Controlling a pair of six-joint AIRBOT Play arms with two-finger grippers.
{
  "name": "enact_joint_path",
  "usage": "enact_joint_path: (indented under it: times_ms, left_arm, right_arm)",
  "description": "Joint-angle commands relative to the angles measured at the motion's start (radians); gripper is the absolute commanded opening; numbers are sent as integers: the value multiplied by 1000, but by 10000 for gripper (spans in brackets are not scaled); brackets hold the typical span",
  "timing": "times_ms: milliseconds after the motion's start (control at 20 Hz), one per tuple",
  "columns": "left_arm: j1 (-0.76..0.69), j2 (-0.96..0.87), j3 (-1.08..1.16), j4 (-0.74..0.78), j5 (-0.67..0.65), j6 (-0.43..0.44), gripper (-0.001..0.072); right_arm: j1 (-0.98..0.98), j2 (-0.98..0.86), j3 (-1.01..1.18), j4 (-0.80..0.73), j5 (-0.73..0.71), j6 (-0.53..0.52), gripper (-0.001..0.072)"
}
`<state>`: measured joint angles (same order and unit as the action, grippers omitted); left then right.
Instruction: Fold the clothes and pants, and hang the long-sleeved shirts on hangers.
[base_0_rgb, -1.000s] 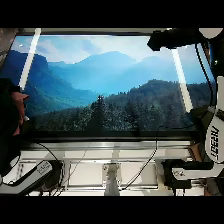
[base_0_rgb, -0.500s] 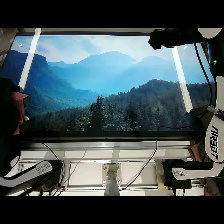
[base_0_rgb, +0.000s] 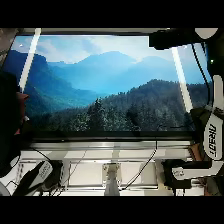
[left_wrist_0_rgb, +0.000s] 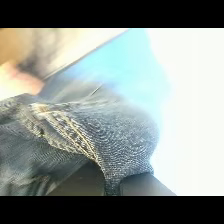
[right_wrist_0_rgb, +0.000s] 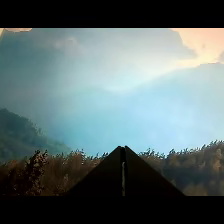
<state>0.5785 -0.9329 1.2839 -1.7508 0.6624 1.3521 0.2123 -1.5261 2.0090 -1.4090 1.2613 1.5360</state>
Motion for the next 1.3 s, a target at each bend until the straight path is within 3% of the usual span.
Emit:
enact_joint_path:
  times_ms: [0,200,450,650,800,950,1000,1050,1100,1250]
  left_arm:
    - [-189,175,27,-309,-289,-29,7]
    - [-658,201,127,-283,-545,-29,6]
    - [-1030,26,318,-178,-550,-28,6]
    - [-1176,-100,343,-81,-417,-25,6]
    - [-1237,-224,343,-82,-251,-26,8]
    - [-1307,-374,343,-82,-192,-29,18]
    - [-1332,-419,343,-82,-190,-29,129]
    - [-1355,-460,343,-82,-192,-29,310]
    - [-1377,-496,343,-82,-191,-29,458]
    - [-1401,-544,343,-82,-190,-27,478]
  right_arm:
    - [-1,-19,0,-5,-48,0,52]
    - [-60,-16,17,-81,-161,72,52]
    - [-264,-2,22,-80,-114,154,52]
    - [-442,43,22,-78,-83,154,51]
    - [-530,60,22,-38,-45,154,52]
    - [-555,60,22,-34,-1,154,69]
    - [-555,60,22,-33,0,154,129]
    - [-555,60,22,-32,-4,154,262]
    - [-555,60,22,-31,-8,154,323]
    - [-555,60,22,-26,-9,154,326]
